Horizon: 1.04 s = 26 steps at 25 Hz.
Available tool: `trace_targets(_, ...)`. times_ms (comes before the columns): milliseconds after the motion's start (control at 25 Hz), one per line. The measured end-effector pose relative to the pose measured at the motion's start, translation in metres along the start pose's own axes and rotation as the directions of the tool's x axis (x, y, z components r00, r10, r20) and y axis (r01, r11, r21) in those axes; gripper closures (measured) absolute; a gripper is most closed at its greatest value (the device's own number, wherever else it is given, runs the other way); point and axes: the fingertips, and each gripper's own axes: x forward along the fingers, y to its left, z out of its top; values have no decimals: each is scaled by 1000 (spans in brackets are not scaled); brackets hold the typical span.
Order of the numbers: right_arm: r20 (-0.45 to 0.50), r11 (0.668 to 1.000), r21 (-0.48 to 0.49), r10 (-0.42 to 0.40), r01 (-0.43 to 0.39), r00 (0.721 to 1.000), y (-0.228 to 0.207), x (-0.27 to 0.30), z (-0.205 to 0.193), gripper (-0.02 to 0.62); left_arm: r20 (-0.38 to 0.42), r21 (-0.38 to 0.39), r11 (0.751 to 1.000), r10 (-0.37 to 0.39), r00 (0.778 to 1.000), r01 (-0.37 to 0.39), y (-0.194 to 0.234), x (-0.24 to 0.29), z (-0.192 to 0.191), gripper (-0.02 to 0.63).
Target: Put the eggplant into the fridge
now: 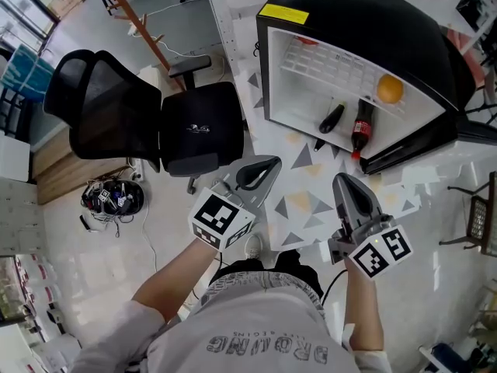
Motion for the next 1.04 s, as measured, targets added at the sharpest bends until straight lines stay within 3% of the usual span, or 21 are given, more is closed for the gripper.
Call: trace_targets(1040,-13,1000,-11,0,-1,1000,0,8,-3,594,15,4,1000,7,1000,-7,10,6,7,600)
